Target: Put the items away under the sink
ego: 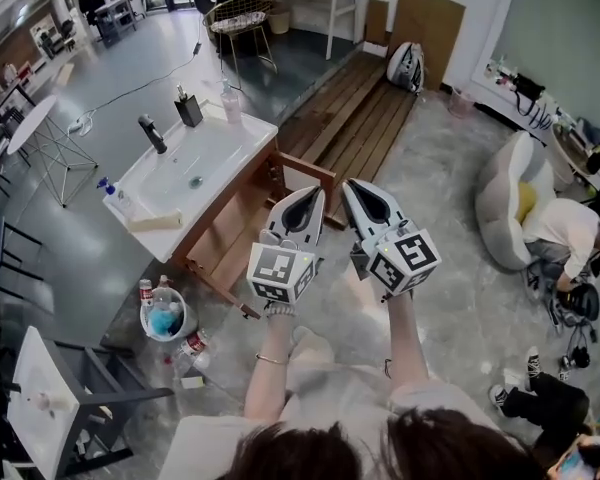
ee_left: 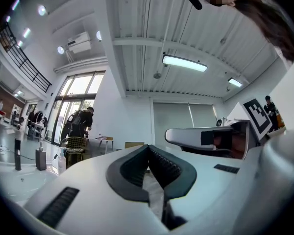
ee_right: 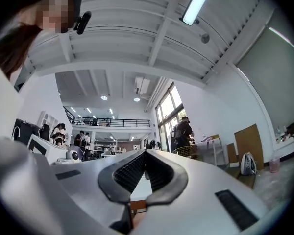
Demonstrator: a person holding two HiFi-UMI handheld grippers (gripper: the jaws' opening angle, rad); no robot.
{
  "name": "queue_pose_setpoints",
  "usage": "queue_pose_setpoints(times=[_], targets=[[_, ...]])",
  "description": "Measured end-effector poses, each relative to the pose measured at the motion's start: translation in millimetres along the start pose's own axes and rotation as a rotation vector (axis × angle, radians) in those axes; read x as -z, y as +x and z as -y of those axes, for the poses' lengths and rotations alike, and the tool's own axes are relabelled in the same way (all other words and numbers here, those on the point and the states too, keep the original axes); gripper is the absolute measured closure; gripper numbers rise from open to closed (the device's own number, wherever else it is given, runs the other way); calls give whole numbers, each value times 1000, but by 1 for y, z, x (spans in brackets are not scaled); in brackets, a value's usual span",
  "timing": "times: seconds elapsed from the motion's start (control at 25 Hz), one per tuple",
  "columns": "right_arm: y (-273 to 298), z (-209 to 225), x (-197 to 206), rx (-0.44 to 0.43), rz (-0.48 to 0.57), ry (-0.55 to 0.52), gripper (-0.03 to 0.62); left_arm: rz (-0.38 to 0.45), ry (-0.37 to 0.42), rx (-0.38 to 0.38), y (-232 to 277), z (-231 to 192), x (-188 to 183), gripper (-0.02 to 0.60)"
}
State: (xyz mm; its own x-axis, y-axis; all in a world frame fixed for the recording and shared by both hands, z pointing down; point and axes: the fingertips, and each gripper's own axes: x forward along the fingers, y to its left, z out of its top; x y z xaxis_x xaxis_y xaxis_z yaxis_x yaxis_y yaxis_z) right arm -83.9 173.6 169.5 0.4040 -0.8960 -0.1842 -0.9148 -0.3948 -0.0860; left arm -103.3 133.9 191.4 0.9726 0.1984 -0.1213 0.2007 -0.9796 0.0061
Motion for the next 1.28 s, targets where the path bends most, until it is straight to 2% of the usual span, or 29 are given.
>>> queue_pose_setpoints(times=[0.4,0.76,1.04,1.28], targets=[[60,47,5,-26,-3,-6,577,-10,7,-11,61,-49,8,581],[108,65,25,-82,-24,23,578,-14,19,-82,78,-94,15,581],[152,56,40,-174,-33,59,577,-32,29,-191,62,-135,24,581],[206,49,51,-315,-50,59,577,-12,34,-304,74,-185,23,581]])
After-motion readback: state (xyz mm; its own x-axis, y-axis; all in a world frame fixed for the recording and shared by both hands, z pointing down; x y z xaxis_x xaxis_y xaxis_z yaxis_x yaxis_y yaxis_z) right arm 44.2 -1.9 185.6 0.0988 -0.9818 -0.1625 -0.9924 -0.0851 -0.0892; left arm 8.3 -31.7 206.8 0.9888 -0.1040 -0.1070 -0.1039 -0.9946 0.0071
